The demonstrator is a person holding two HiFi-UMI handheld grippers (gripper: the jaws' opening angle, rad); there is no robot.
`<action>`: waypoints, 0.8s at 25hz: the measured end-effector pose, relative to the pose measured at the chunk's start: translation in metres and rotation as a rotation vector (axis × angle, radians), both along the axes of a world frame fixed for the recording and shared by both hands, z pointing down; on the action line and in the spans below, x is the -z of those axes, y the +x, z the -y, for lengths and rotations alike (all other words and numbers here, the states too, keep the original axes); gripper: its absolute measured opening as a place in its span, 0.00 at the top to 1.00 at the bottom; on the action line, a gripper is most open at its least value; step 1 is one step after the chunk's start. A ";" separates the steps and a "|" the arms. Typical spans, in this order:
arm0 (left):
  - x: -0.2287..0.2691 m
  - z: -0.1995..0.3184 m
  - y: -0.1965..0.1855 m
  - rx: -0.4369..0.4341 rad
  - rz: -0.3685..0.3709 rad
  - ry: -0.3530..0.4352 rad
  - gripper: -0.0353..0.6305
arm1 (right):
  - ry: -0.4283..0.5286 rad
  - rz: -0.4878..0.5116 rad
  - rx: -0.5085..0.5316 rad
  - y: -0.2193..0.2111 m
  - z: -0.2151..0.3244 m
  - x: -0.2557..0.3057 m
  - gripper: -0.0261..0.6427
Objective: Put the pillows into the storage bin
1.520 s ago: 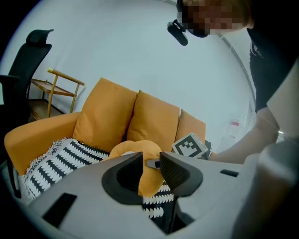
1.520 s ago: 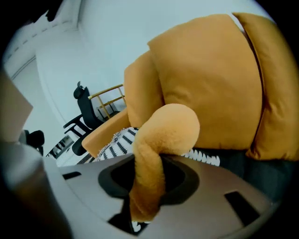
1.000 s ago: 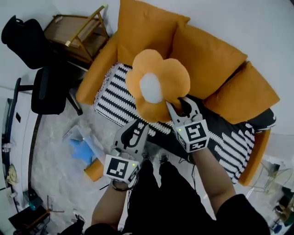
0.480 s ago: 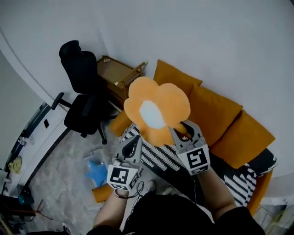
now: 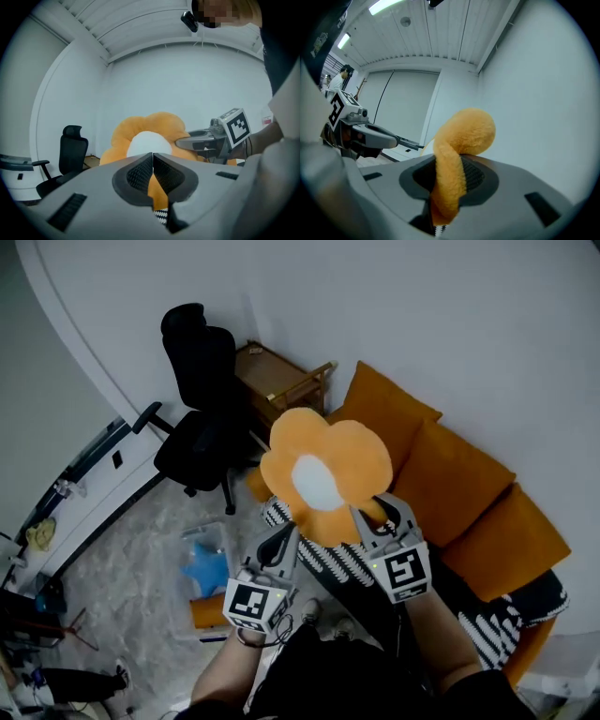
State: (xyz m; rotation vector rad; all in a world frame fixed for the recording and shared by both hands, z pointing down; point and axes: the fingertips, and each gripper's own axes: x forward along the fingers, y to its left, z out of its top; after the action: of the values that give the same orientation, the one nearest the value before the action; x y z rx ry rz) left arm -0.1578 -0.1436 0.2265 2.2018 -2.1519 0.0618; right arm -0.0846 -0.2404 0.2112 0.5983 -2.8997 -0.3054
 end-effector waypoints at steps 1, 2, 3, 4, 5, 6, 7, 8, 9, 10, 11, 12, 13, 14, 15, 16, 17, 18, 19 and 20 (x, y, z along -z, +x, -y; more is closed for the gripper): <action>-0.004 -0.007 -0.003 0.026 -0.006 -0.012 0.94 | -0.017 -0.002 0.023 -0.005 -0.002 -0.006 0.80; -0.009 -0.016 -0.007 0.055 -0.013 -0.027 0.94 | -0.033 -0.003 0.046 -0.012 -0.006 -0.012 0.80; -0.013 -0.028 -0.013 0.085 -0.019 -0.042 0.94 | -0.047 -0.006 0.071 -0.021 -0.013 -0.019 0.80; -0.018 -0.041 -0.019 0.116 -0.022 -0.054 0.94 | -0.060 -0.011 0.098 -0.031 -0.022 -0.026 0.80; -0.023 -0.056 -0.027 0.148 -0.020 -0.060 0.94 | -0.074 -0.019 0.128 -0.042 -0.033 -0.034 0.80; -0.027 -0.073 -0.035 0.183 -0.017 -0.063 0.94 | -0.088 -0.029 0.161 -0.054 -0.045 -0.042 0.80; -0.032 -0.089 -0.044 0.221 -0.018 -0.065 0.94 | -0.102 -0.038 0.195 -0.066 -0.058 -0.050 0.80; -0.036 -0.106 -0.053 0.262 -0.024 -0.067 0.94 | -0.116 -0.047 0.230 -0.078 -0.071 -0.057 0.80; -0.038 -0.122 -0.063 0.304 -0.031 -0.066 0.94 | -0.129 -0.055 0.265 -0.092 -0.084 -0.063 0.80; -0.040 -0.140 -0.074 0.346 -0.040 -0.066 0.94 | -0.139 -0.062 0.300 -0.106 -0.098 -0.068 0.80; -0.041 -0.158 -0.084 0.388 -0.051 -0.068 0.94 | -0.147 -0.070 0.334 -0.120 -0.113 -0.072 0.80; -0.042 -0.177 -0.094 0.429 -0.063 -0.071 0.94 | -0.152 -0.080 0.368 -0.134 -0.130 -0.075 0.80; -0.044 -0.197 -0.104 0.468 -0.073 -0.073 0.94 | -0.154 -0.089 0.402 -0.148 -0.147 -0.077 0.80; -0.045 -0.218 -0.113 0.505 -0.081 -0.073 0.94 | -0.156 -0.099 0.435 -0.162 -0.165 -0.078 0.80; -0.046 -0.238 -0.122 0.539 -0.084 -0.071 0.94 | -0.155 -0.108 0.466 -0.176 -0.183 -0.080 0.80; -0.047 -0.258 -0.132 0.570 -0.085 -0.065 0.94 | -0.155 -0.114 0.494 -0.190 -0.200 -0.081 0.80; -0.047 -0.278 -0.142 0.598 -0.084 -0.058 0.94 | -0.155 -0.118 0.518 -0.205 -0.218 -0.082 0.80; -0.048 -0.299 -0.152 0.623 -0.083 -0.052 0.94 | -0.157 -0.123 0.539 -0.220 -0.237 -0.084 0.80; -0.050 -0.320 -0.162 0.647 -0.086 -0.052 0.94 | -0.161 -0.128 0.558 -0.235 -0.256 -0.087 0.80; -0.054 -0.342 -0.173 0.669 -0.094 -0.058 0.94 | -0.165 -0.133 0.574 -0.249 -0.275 -0.090 0.80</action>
State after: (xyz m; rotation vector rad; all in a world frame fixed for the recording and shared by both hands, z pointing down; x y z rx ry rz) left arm -0.3305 0.1980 0.2802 1.3237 -2.6530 -0.0129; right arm -0.3333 0.0349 0.3007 -0.2805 -2.8632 -0.1600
